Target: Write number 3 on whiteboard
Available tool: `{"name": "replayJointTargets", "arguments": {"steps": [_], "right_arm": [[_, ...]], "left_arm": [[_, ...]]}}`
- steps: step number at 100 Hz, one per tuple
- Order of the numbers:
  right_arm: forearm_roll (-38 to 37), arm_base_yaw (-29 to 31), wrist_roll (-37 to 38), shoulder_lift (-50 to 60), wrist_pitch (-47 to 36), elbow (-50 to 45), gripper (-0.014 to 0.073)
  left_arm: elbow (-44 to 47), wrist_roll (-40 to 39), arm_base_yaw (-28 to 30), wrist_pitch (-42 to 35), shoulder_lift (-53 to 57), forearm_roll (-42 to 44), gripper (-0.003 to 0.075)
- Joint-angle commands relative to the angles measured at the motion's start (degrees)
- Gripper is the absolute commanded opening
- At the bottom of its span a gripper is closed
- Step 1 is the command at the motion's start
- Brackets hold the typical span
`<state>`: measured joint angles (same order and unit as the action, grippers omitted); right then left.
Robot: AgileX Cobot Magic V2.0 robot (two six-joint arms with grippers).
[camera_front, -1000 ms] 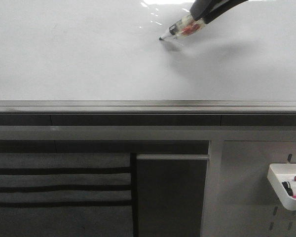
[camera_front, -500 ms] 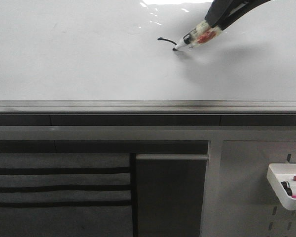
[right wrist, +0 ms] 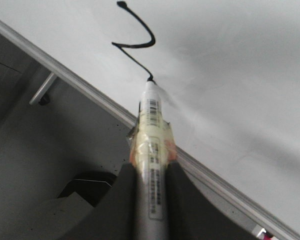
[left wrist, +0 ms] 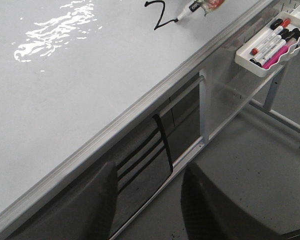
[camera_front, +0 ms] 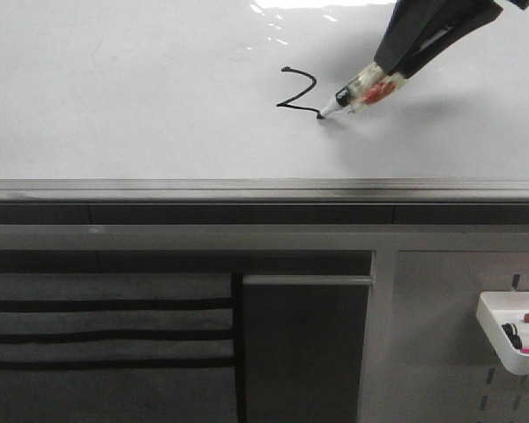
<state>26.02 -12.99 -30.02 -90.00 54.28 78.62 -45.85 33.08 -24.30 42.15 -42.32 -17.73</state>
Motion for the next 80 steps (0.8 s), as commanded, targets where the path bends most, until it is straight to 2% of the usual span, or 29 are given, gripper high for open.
{"name": "replayJointTargets", "arguments": {"steps": [1,12,17,22,28,32,41,57,67,80], "right_arm": [[2.1,-2.1,-0.4,1.2,-5.6,-0.5,-0.0057],[2.2,-5.4,-0.4,-0.3,-11.3,0.3,-0.0057],[2.3,-5.9,-0.4,-0.4,-10.7,1.7,-0.0057],[2.6,-6.1,-0.9,0.2,-6.3,3.3,-0.0057],[5.4,-6.4,-7.8,2.0,-0.1,3.9,-0.0057],[9.8,-6.4,-12.8,3.8,3.2,3.1,-0.0057],[16.1,-6.5,-21.2,8.3,5.3,-1.5,-0.0057],[16.2,-8.6,-30.2,14.4,5.0,-8.6,-0.0057],[16.1,-9.1,-34.1,15.3,7.1,-9.0,-0.0057],[16.1,-9.7,-42.3,15.4,8.9,-9.0,-0.0057]], "left_arm": [[-1.6,-0.5,0.0,-4.5,0.2,-0.8,0.0284],[-1.6,-0.5,0.0,-5.7,0.2,-0.7,0.0284],[-1.6,-0.5,0.0,-5.8,0.2,-0.5,0.0284],[-1.6,-0.5,0.0,-5.9,0.2,-0.1,0.0284],[-1.6,-0.4,0.0,-5.5,0.2,0.0,0.0284],[-1.6,0.2,-0.1,-5.3,0.2,0.2,0.0284],[-1.9,5.0,-0.7,-3.5,-1.4,-1.6,0.0284],[-5.5,12.0,-4.1,3.0,-8.7,-4.1,0.0284],[-8.4,12.9,-6.9,4.8,-14.4,-4.6,0.0284],[-12.1,18.0,-10.7,4.8,-21.7,-6.4,0.0284]]}}
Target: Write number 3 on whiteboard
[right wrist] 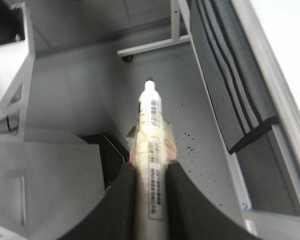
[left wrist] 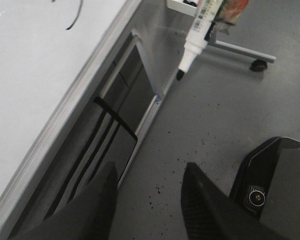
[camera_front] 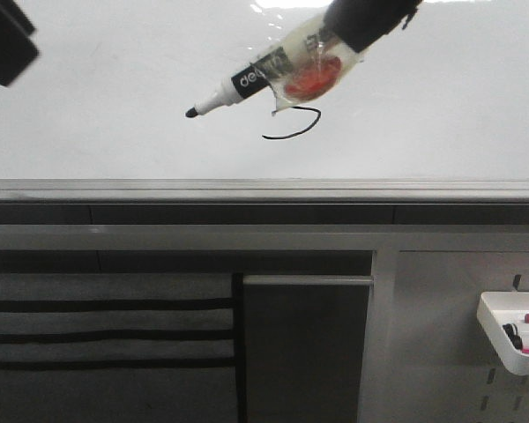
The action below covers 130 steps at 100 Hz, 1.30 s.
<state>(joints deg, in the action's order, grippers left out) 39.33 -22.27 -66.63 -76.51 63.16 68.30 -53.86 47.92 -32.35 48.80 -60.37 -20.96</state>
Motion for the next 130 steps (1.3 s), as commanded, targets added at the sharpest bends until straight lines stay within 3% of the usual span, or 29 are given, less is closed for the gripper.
{"name": "replayJointTargets", "arguments": {"steps": [1,37,70,98,120,130], "right_arm": [[2.8,-0.5,-5.9,1.9,0.0,1.4,-0.0057],[2.8,-0.5,-7.9,1.9,-3.8,1.5,-0.0057],[2.8,-0.5,-7.9,1.9,-3.9,1.5,-0.0057],[2.9,-0.5,-7.9,1.7,-3.9,1.5,-0.0057],[2.9,-0.5,-7.9,1.6,-3.5,1.5,-0.0055],[2.9,-0.5,-7.8,1.6,-3.6,1.5,0.0034]], "left_arm": [[-4.5,3.2,-3.0,-1.9,-4.0,-3.1,0.0284],[-14.9,6.2,-8.7,-0.8,-18.1,-4.6,0.0284],[-16.4,6.3,-8.7,-0.8,-19.6,-5.2,0.0280],[-16.4,6.3,-8.7,-0.9,-19.6,-5.3,0.0083],[-16.4,6.3,-8.7,-1.1,-19.6,-5.3,-0.0018],[-16.4,6.3,-8.4,-1.2,-19.6,-5.3,-0.0018]]}}
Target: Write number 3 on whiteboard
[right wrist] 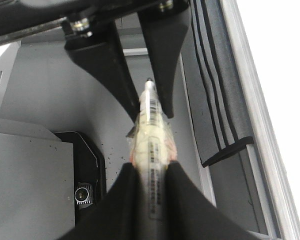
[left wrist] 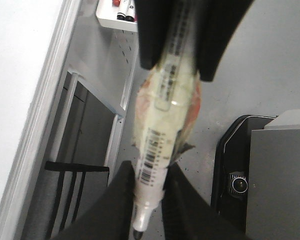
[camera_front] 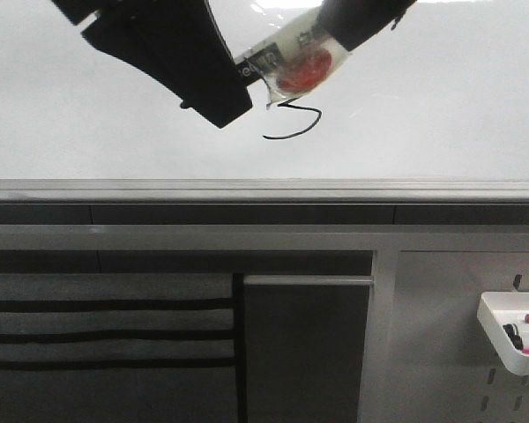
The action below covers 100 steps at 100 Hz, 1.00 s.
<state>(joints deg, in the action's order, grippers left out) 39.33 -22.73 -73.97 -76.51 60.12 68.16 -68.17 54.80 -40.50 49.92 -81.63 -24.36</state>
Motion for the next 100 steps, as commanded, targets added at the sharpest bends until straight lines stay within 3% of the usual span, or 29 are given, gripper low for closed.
{"name": "replayJointTargets", "arguments": {"steps": [1,13,24,38,48,59,74,100], "right_arm": [[2.9,0.0,-0.3,1.6,-0.7,1.7,0.0046],[2.5,0.3,3.2,1.9,-3.4,2.1,0.0292],[0.5,3.5,9.9,3.6,-3.6,3.4,0.0404],[-0.1,10.9,14.3,7.1,-0.1,3.6,0.0404],[-0.1,16.2,15.7,8.4,2.9,3.6,0.0404],[-0.1,18.9,16.1,8.5,5.1,3.6,0.0404],[0.2,19.3,16.2,8.5,6.3,3.6,0.0404],[0.3,19.3,16.2,8.5,6.7,3.6,0.0404]], "left_arm": [[-2.0,-0.5,-0.1,-2.3,1.7,-1.9,-0.0018],[-2.0,-2.1,2.0,-3.5,1.7,-1.9,-0.0018],[-1.9,-3.6,5.9,-4.2,1.9,-1.9,-0.0018],[2.5,-7.1,14.0,-10.0,3.5,-2.0,-0.0018],[7.5,-11.8,20.0,-19.7,4.6,-3.3,-0.0018],[13.2,-14.5,25.3,-30.9,5.1,-10.8,-0.0018],[18.3,-14.5,26.3,-45.3,4.9,-18.9,-0.0018],[18.4,-14.5,26.3,-49.3,0.9,-22.1,-0.0018]]}}
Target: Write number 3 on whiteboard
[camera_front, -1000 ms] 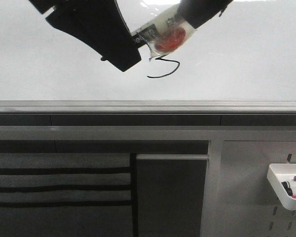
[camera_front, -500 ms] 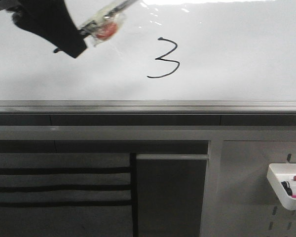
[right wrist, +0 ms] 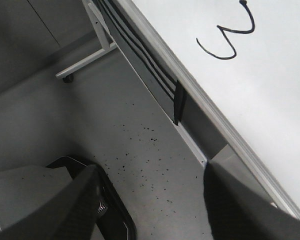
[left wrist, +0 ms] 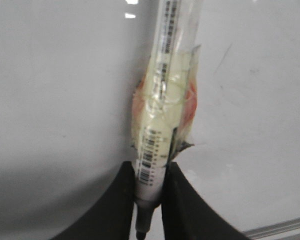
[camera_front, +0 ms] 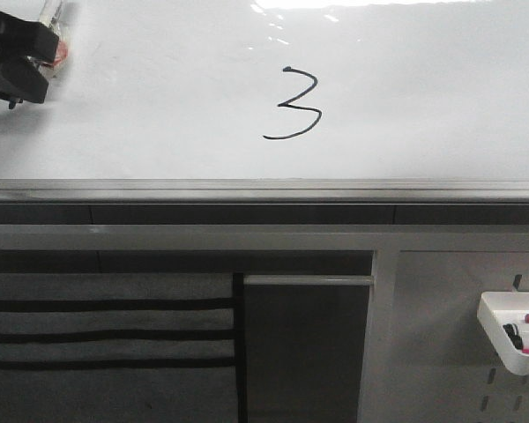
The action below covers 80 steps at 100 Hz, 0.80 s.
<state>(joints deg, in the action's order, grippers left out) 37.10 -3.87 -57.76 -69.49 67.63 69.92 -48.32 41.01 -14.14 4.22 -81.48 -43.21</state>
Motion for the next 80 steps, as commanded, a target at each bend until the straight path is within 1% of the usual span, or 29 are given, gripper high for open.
{"name": "replayJointTargets", "arguments": {"steps": [1,9,27,36,43,48,58,62,67,72,80], "right_arm": [[2.6,0.4,0.0,1.5,-0.8,1.8,0.0404],[2.6,0.4,0.0,1.5,-0.8,1.8,0.0404],[2.6,0.4,0.0,1.5,-0.8,1.8,0.0404],[2.6,0.4,0.0,1.5,-0.8,1.8,0.0404],[2.6,0.4,0.0,1.5,-0.7,1.8,0.0404],[2.6,0.4,0.9,1.5,-0.6,1.8,0.0404],[2.4,0.4,4.1,1.5,-0.7,2.1,0.0404],[1.3,0.4,6.4,1.6,-0.7,2.4,0.0404],[-1.2,0.4,11.0,1.7,-0.5,3.4,0.0404],[-4.1,0.4,15.8,2.0,0.1,4.4,0.0404],[-9.4,0.4,25.1,3.1,0.2,5.3,0.0403]], "left_arm": [[-1.4,-0.7,0.0,-3.6,0.8,-3.5,-0.0018],[-1.4,-0.7,0.0,-3.5,0.6,-5.2,-0.0018],[-1.4,-0.7,0.0,-3.5,0.6,-5.2,-0.0017],[-1.4,-0.7,0.0,-3.4,0.6,-5.2,0.0004],[-1.4,-0.7,0.0,-3.4,0.5,-5.2,0.0058],[-1.4,-0.7,0.0,-3.4,0.5,-5.1,0.0112],[-1.4,-0.5,0.0,-3.4,0.5,-4.6,0.0259],[-1.5,-0.3,0.1,-3.4,0.5,-3.4,0.0307],[-1.5,-0.3,0.0,-3.3,0.8,-0.1,0.0363],[-1.5,-0.3,0.0,-3.0,1.6,3.0,0.0383],[-1.5,-0.3,0.1,-0.9,4.3,6.5,0.0384]]}}
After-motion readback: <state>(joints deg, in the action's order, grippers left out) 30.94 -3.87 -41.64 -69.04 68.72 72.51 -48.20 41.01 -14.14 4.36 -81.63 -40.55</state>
